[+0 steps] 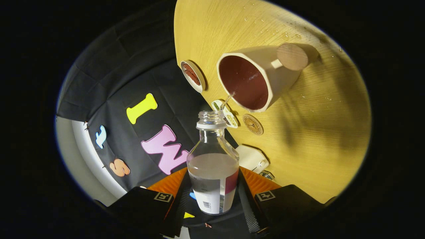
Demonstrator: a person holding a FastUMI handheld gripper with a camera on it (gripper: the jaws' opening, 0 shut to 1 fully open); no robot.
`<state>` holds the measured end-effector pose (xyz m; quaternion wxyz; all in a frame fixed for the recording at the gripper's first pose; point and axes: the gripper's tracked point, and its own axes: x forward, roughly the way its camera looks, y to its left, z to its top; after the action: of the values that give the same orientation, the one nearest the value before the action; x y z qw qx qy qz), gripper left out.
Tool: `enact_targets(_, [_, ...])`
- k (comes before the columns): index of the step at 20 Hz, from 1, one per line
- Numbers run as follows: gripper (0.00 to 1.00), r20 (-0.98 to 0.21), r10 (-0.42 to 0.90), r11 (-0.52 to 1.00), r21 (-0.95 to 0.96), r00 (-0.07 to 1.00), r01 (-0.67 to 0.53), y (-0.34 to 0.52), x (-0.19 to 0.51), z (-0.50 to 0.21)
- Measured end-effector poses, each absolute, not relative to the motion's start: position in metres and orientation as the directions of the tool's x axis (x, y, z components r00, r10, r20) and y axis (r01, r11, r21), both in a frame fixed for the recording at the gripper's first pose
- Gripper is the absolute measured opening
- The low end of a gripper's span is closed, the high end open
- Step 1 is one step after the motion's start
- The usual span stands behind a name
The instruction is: Take the bottle from table, then pour the juice into the cup, finally place the bottle on the coaster
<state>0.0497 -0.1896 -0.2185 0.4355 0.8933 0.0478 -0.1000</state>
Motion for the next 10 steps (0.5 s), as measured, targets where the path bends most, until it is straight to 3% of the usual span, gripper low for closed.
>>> enact_targets(10, [0.75, -0.192, -0.098, -0.716, 0.695, 0.976, 0.065, -0.207, 0.047, -0.205])
